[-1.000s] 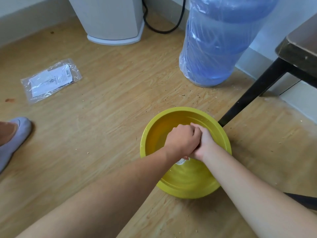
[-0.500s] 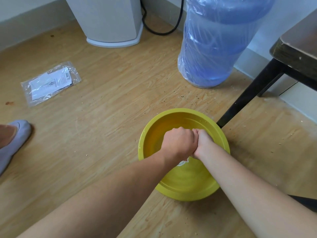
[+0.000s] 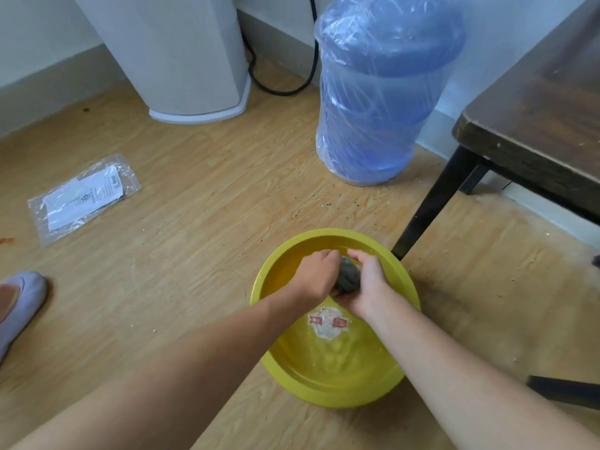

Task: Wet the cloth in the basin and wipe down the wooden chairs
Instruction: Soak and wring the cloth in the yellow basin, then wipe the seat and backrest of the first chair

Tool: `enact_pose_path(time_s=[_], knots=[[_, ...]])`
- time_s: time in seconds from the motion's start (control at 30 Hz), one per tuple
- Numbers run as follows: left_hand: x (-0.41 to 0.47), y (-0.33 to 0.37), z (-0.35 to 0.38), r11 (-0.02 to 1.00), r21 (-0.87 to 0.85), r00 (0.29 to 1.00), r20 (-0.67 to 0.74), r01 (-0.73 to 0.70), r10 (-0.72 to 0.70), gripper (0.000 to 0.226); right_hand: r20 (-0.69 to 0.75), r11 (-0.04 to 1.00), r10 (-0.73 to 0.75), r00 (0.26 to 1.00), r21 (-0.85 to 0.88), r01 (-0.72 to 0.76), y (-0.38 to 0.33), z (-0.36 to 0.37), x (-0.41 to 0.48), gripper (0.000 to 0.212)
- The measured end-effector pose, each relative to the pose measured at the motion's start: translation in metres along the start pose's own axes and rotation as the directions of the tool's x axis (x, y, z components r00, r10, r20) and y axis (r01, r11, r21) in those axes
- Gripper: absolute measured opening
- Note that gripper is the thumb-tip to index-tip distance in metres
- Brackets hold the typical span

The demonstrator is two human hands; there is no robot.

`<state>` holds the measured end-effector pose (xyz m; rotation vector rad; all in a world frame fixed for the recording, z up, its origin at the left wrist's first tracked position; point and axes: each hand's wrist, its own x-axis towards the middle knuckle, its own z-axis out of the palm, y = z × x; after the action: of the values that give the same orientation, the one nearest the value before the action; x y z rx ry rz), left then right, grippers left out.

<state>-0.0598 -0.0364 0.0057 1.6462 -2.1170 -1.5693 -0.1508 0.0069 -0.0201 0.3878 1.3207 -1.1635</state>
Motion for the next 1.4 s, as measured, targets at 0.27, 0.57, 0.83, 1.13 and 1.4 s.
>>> enact_pose_path(time_s=[0.27, 0.57, 0.83, 1.13, 1.4], knots=[[-0.054, 0.047, -0.068, 0.963, -0.264, 0.993, -0.118, -0.054, 0.024, 0.008, 0.220, 0.976, 0.008, 0.975, 0.212, -0.056, -0.036, 0.033, -0.099, 0.036], [-0.118, 0.201, -0.145, 0.713, -0.701, 0.998, -0.023, 0.026, -0.059, 0.019, 0.120, 0.942, -0.335, 0.934, 0.035, 0.334, -0.132, 0.096, -0.278, 0.022], [-0.117, 0.300, -0.142, 0.890, -0.429, 0.988, 0.069, 0.155, -0.139, 0.020, -0.288, 0.853, -0.440, 0.851, 0.162, 0.496, -0.274, 0.004, -0.356, 0.022], [-0.073, 0.320, -0.103, 0.986, 0.111, 0.988, 0.073, 0.126, -0.135, 0.042, -0.630, 0.740, -0.672, 0.389, -0.584, 0.332, -0.368, -0.169, -0.335, 0.049], [-0.035, 0.297, -0.085, 0.975, 0.177, 0.987, 0.063, 0.132, -0.145, 0.013, -0.392, 0.398, -0.862, 0.323, -0.916, -0.049, -0.391, -0.199, -0.257, 0.040]])
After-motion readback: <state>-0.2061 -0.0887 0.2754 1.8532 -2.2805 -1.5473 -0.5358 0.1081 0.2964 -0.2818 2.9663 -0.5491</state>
